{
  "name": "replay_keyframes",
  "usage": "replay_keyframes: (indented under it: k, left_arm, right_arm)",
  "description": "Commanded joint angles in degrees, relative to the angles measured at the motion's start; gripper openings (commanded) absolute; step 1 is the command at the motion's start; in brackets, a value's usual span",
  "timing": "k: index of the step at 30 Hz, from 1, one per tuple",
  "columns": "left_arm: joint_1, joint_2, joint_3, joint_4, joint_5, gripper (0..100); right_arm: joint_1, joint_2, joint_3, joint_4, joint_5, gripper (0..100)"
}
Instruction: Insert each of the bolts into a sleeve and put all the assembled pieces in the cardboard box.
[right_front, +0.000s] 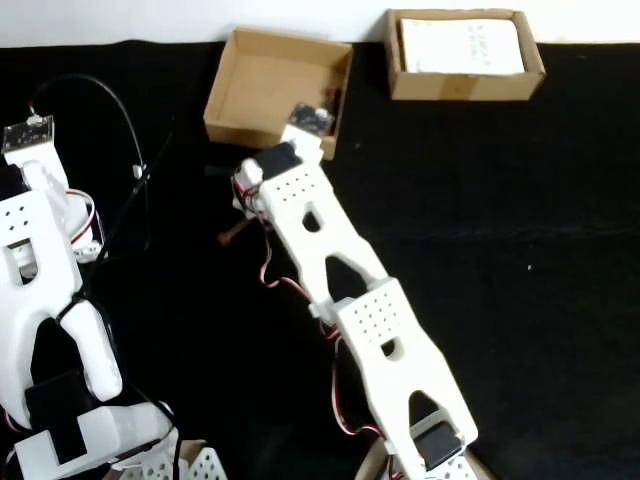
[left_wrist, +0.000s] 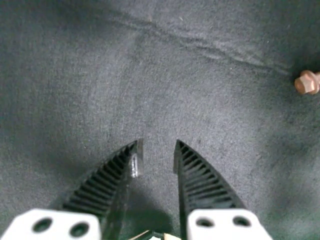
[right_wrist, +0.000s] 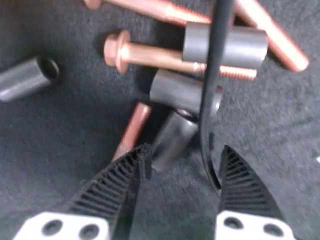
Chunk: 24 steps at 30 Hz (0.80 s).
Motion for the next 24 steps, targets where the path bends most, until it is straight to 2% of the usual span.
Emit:
replay_keyframes:
  k: [1, 9, 14, 19, 24]
  left_arm:
    - [-0.57, -0.13, -1.89, 0.09, -0.26, 12]
    - [-0.57, -0.13, -1.89, -0.09, -0.26, 12]
    - [-0.57, -0.13, -1.89, 0.09, -0.26, 12]
    - [-0.31, -0.13, -1.89, 0.18, -0.26, 12]
    - [-0.13, -0.66, -1.98, 0.26, -0.18, 12]
  right_arm:
    - [0.66, -3.91, 1.71, -2.95, -0.53, 20.9]
    - [1.36, -3.82, 8.31, -9.54, -0.44, 20.6]
    - [3.65, -3.82, 12.00, -12.44, 0.35, 12.0]
    - [3.74, -4.00, 13.14, -9.71, 7.91, 5.5]
    - [3.30, -4.62, 11.91, -2.33, 11.25, 3.8]
